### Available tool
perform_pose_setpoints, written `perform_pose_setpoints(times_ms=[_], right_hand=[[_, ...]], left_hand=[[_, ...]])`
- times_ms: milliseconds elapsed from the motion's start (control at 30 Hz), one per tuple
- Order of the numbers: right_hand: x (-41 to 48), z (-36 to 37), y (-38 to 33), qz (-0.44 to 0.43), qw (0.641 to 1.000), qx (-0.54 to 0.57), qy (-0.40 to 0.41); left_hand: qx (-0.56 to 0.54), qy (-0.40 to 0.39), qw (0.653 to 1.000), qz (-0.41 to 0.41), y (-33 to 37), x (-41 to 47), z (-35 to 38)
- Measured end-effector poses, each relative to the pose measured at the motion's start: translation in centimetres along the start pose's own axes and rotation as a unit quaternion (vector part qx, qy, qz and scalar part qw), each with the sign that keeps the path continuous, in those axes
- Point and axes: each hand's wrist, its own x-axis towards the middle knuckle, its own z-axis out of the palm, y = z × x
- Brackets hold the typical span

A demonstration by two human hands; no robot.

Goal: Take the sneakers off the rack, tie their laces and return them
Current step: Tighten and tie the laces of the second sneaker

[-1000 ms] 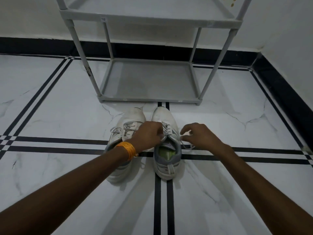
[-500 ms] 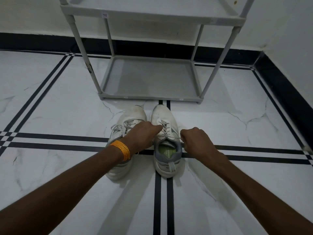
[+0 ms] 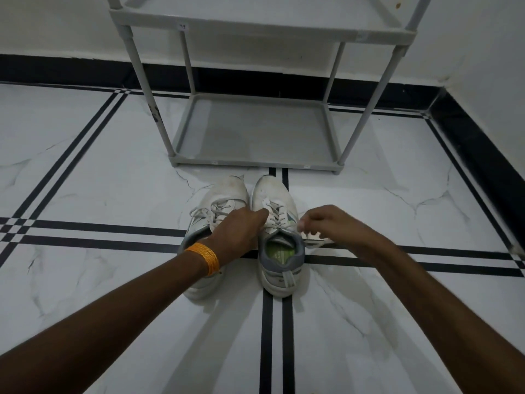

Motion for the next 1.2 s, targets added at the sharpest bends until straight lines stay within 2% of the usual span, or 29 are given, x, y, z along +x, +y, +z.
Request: perform_pose_setpoints(times_ms=[67,167,267,333,400,500,567,667,733,833,1067,1200], right_hand=[[0.1,0.1,-0.7,-0.024,0.991,0.133,0.007],[0.8,1.8,-0.4,-0.042,0.966,0.255,0.019],[1.3,3.1,0.2,-0.043,0.936,0.344,0.051],[1.4,3.5,0.3,-0.046,0.923,0.375,0.068],[1.5,3.6,0.3,-0.043,0.919,0.382,0.085],[1.7,4.0,0.1,-0.046,0.931,0.348,0.101],[1.9,4.1,0.1,-0.05,0.941,0.314,0.115],[1.9,4.0,0.3,-0.05,0.944,0.302,0.119],[1.9,3.9,0.4,-0.048,0.95,0.285,0.121],[2.0,4.0,0.7,-0.037,0.949,0.286,0.13],[1.9,3.9,0.6,0.025,0.919,0.368,0.136],[2.0,3.8,0.4,-0.006,0.949,0.29,0.125]], left_hand=[[-0.008,-0.014,1.0,-0.014,0.0,0.0,-0.1],[-0.009,-0.028,0.999,-0.023,-0.3,0.1,-0.4],[0.003,-0.021,0.998,-0.054,-0.9,0.3,-1.5],[-0.053,-0.043,0.994,-0.083,-1.4,0.5,-2.7],[-0.205,-0.063,0.968,-0.131,-1.4,0.7,-3.8],[-0.454,-0.063,0.874,-0.165,-0.2,0.5,-4.2],[-0.536,-0.026,0.83,-0.151,1.0,0.1,-3.1],[-0.594,0.051,0.786,-0.165,1.4,0.0,-0.9],[-0.607,0.068,0.775,-0.164,1.4,0.2,0.0],[-0.592,0.092,0.783,-0.164,1.8,0.7,0.4],[-0.605,0.092,0.772,-0.172,2.2,0.9,0.2],[-0.613,0.029,0.76,-0.215,1.7,1.6,-0.1]])
